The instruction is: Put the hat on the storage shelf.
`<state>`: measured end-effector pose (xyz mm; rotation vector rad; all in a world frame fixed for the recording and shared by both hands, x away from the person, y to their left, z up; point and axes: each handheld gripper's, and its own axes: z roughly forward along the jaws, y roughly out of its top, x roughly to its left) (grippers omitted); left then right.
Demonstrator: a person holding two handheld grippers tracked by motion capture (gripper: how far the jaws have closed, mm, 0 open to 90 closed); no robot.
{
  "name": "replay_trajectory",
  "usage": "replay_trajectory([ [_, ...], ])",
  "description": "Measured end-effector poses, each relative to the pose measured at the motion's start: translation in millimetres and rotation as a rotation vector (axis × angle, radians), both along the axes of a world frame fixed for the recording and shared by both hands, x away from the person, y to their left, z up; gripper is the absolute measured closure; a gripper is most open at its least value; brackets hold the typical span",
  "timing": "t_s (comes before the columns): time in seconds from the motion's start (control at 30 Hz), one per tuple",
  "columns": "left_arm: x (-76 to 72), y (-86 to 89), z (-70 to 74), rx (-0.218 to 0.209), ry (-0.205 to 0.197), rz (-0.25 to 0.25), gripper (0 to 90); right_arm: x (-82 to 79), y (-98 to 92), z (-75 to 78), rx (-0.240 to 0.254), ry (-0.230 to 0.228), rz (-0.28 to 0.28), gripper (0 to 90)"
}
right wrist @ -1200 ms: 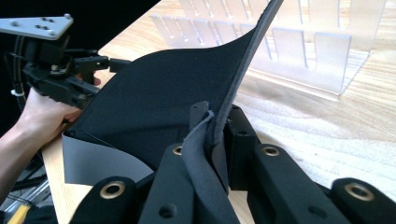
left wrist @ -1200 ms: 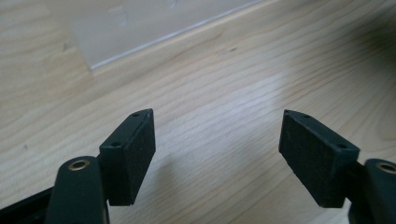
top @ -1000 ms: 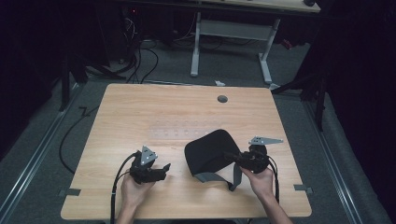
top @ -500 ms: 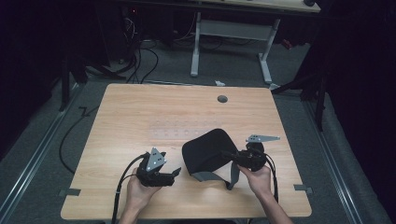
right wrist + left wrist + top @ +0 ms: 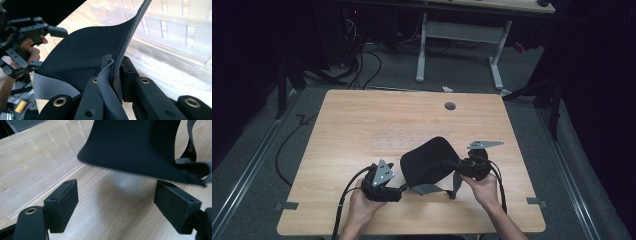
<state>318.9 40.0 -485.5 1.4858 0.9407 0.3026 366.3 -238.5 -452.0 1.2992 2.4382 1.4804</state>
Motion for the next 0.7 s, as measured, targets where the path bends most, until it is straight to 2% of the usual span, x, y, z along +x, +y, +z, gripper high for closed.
replay_trajectory([
  [0.37,-3.7,-9.6,-2.8,0.058,-0.034,-0.021,17.6,2.1,5.0,-1.5,-0.028,0.041,0.016,83.7],
  [0.5,-4.5,-12.3,-3.6,0.059,-0.036,-0.036,18.1,3.0,6.9,-2.3,-0.029,0.047,0.024,83.7],
  [0.53,-5.0,-14.3,-4.6,0.084,-0.045,-0.035,18.2,3.0,7.4,-2.1,-0.033,0.046,0.025,83.7],
  [0.7,-6.4,-16.1,-5.9,0.098,-0.064,-0.035,20.6,0.9,8.3,0.1,-0.043,0.04,0.03,83.7],
])
